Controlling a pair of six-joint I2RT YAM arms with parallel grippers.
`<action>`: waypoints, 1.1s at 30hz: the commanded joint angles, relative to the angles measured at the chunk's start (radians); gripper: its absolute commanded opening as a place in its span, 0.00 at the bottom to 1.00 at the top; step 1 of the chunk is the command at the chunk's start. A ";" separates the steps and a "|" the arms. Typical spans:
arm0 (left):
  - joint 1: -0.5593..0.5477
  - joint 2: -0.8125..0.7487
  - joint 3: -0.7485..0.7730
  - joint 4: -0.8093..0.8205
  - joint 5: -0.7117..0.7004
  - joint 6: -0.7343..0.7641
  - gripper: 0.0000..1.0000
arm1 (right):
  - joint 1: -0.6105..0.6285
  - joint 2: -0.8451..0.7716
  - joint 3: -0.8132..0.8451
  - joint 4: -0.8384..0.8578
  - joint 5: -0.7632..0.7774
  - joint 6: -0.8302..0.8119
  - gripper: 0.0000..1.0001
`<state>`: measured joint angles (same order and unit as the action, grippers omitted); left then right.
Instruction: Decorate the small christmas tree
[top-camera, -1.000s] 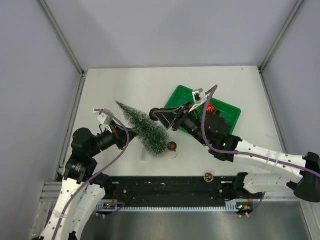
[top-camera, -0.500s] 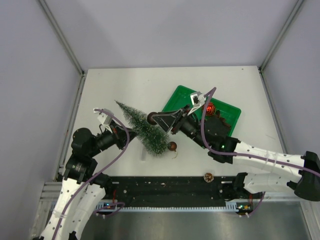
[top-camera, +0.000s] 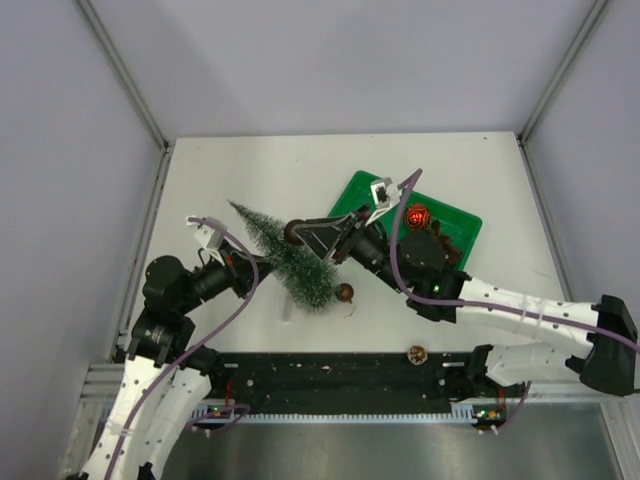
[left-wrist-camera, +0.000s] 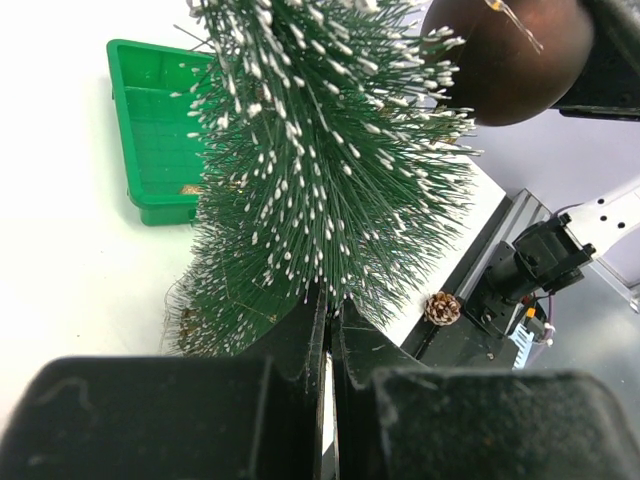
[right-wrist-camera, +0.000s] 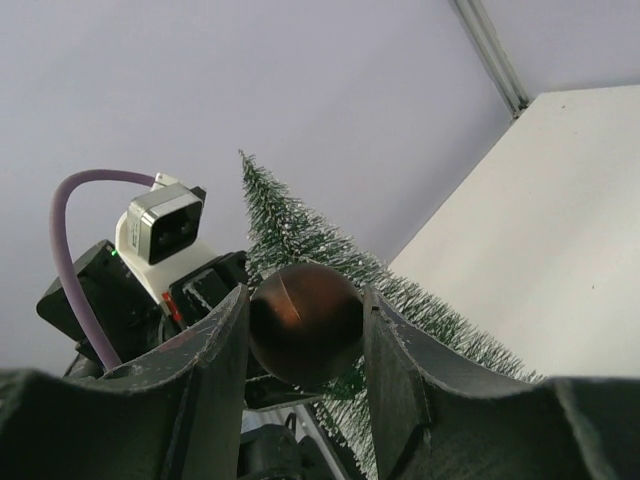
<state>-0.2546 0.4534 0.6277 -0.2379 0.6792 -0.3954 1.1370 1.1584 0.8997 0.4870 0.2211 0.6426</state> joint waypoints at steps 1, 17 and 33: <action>0.006 -0.009 0.000 0.071 -0.001 -0.014 0.00 | 0.026 0.024 0.077 0.059 0.000 -0.034 0.17; 0.005 -0.004 0.004 0.094 0.008 -0.045 0.00 | 0.096 0.086 0.015 0.097 0.184 -0.052 0.13; 0.005 -0.027 -0.002 0.074 0.005 -0.043 0.00 | 0.156 0.050 -0.011 0.048 0.414 -0.169 0.38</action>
<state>-0.2512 0.4488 0.6273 -0.2329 0.6659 -0.4301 1.2869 1.2388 0.9070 0.5312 0.5648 0.5121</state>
